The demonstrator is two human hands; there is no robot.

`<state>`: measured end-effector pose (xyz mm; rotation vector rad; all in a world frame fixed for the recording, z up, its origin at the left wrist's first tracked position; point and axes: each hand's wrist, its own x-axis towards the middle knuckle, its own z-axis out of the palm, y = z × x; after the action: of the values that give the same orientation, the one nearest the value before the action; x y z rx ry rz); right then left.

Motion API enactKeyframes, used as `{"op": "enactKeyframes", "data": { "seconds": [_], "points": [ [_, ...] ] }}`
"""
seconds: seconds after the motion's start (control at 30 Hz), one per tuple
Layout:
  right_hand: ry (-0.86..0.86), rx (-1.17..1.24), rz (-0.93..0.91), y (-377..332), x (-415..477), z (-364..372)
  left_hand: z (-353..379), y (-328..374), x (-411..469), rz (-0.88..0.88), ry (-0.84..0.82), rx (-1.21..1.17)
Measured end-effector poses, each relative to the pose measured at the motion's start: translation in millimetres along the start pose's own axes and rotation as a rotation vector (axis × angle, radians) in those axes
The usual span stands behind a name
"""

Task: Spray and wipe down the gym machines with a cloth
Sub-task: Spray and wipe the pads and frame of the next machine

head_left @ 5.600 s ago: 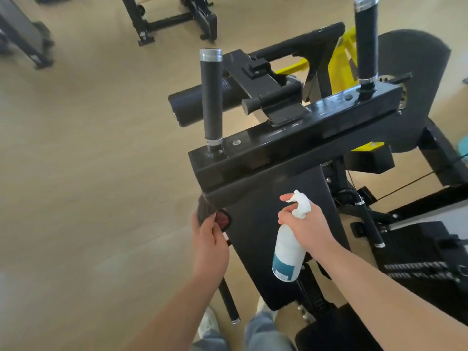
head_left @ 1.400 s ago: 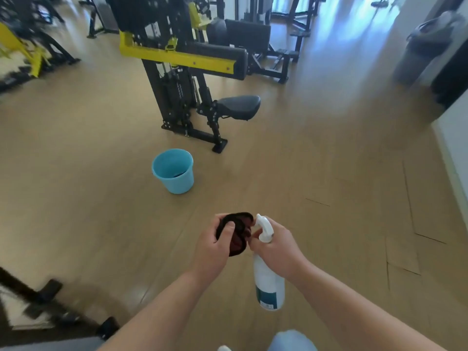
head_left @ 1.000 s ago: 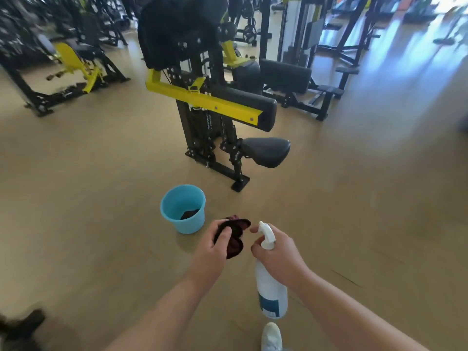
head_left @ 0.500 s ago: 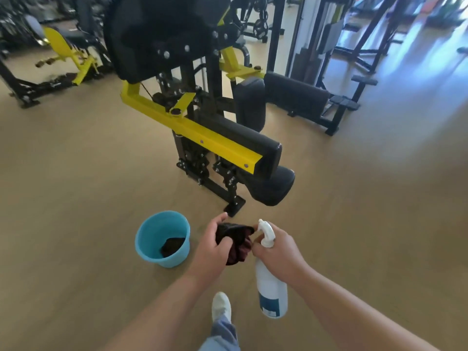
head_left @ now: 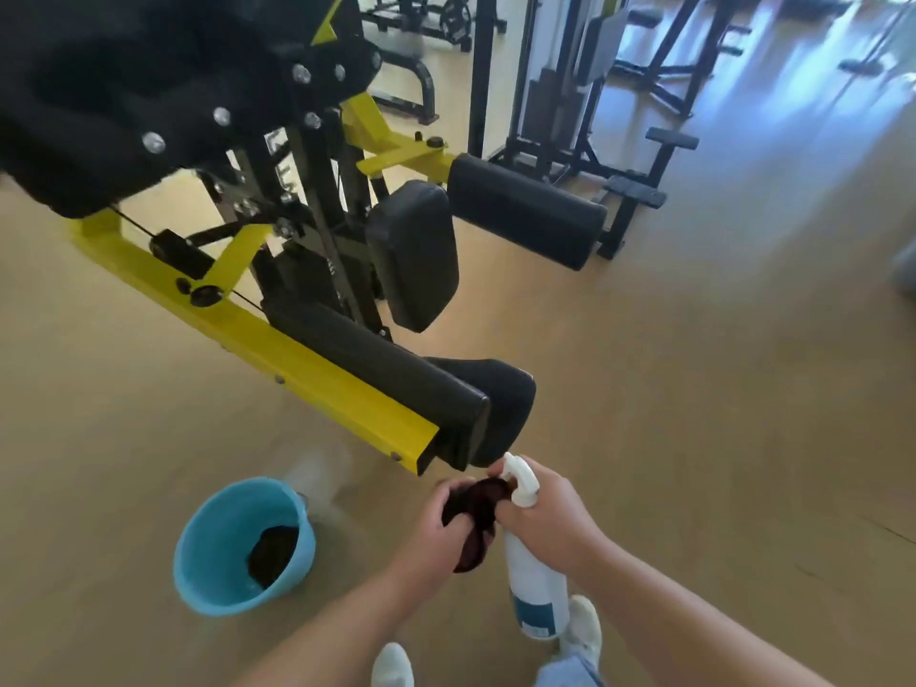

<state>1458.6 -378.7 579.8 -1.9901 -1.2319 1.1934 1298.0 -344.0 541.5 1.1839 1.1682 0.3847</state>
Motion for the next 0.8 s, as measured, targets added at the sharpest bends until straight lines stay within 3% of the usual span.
{"op": "enactKeyframes", "data": {
  "seconds": [0.2, 0.47, 0.8],
  "points": [
    [-0.074, -0.04, -0.003, 35, 66, -74, 66, 25, 68, -0.133, 0.067, -0.079],
    [-0.2, -0.113, -0.058, 60, 164, -183, 152, 88, 153, -0.17, 0.412, -0.199],
    [-0.358, -0.215, -0.114, 29, 275, -189, 129, 104, 236, -0.207, 0.658, -0.272]
  ]
}}
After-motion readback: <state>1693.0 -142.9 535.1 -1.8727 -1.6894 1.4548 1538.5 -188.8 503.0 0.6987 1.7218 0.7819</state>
